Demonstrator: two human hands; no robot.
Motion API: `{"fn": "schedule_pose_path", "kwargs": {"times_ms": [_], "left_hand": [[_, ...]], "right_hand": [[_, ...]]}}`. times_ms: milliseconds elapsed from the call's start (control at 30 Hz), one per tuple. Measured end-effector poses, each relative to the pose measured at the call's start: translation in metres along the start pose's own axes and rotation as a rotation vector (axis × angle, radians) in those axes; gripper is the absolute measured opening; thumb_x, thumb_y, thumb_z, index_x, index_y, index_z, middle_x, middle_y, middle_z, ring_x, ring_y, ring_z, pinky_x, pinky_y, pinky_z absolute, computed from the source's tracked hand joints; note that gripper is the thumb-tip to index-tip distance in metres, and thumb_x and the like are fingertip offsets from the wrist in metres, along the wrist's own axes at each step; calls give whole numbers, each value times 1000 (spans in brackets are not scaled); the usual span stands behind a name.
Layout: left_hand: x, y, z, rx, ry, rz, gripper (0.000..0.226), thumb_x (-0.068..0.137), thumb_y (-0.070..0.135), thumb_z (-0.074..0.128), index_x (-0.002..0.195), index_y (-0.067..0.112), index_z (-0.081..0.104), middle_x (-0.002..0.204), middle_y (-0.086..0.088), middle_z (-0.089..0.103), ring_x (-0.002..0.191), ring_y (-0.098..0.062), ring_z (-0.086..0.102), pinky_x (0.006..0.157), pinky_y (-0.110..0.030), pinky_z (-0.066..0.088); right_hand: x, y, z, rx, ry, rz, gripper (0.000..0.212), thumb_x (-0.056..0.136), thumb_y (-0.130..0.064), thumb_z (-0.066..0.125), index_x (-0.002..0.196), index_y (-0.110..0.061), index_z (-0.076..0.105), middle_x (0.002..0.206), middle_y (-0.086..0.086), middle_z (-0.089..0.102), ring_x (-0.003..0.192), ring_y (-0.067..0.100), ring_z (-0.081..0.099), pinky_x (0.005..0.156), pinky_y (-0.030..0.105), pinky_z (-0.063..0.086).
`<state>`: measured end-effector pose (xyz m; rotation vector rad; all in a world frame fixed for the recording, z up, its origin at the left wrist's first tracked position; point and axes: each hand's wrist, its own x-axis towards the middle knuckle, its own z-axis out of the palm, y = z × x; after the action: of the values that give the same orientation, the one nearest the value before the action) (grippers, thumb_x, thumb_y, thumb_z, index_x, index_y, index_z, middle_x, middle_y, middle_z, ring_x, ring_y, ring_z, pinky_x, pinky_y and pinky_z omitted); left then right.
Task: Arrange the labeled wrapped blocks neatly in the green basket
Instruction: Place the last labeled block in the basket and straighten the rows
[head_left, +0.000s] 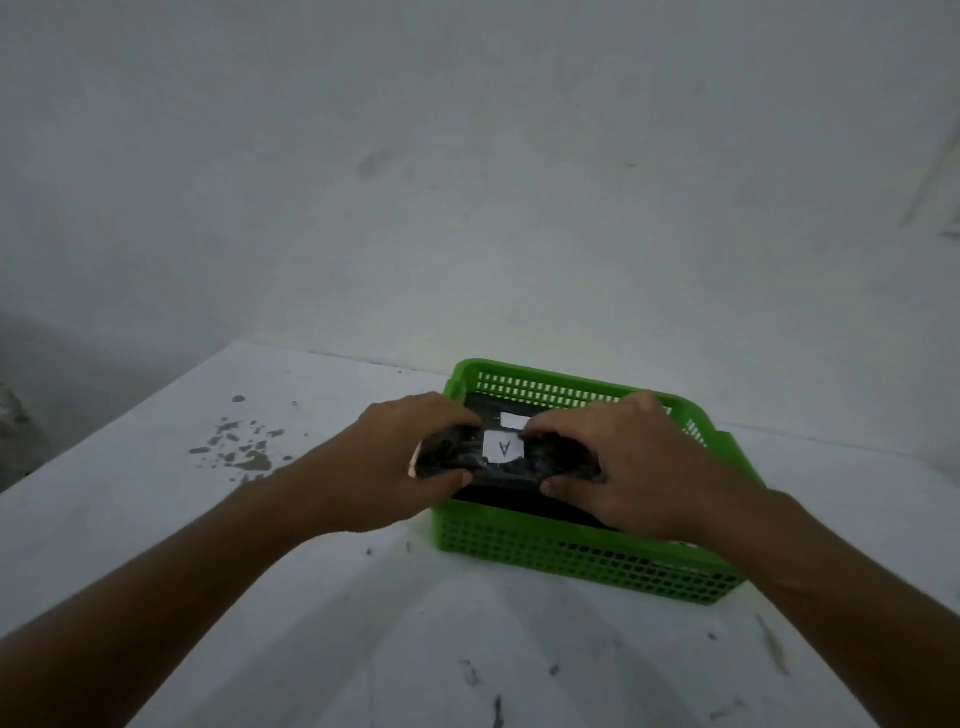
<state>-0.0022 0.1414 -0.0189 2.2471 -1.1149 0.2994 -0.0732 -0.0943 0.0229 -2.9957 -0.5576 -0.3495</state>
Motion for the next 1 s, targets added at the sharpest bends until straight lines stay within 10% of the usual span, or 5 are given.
{"fn": "schedule_pose_path", "kwargs": {"times_ms": [467,1000], "left_hand": [[8,-19,13,-3,-75,-6,21,83,27,68,104,25,65,101,15,66,96,-3,61,83,-27,54],[2,-24,24,1,-106,-33,17,89,24,60,104,30,64,102,17,66,100,-2,60,85,-32,54]], "right_hand": [[7,9,18,92,-196,83,37,86,-39,67,123,-32,66,116,-10,72,106,13,62,98,31,44],[16,29,43,-29,-401,19,23,94,-31,58,112,-34,71,107,-15,74,101,18,55,104,47,29]]}}
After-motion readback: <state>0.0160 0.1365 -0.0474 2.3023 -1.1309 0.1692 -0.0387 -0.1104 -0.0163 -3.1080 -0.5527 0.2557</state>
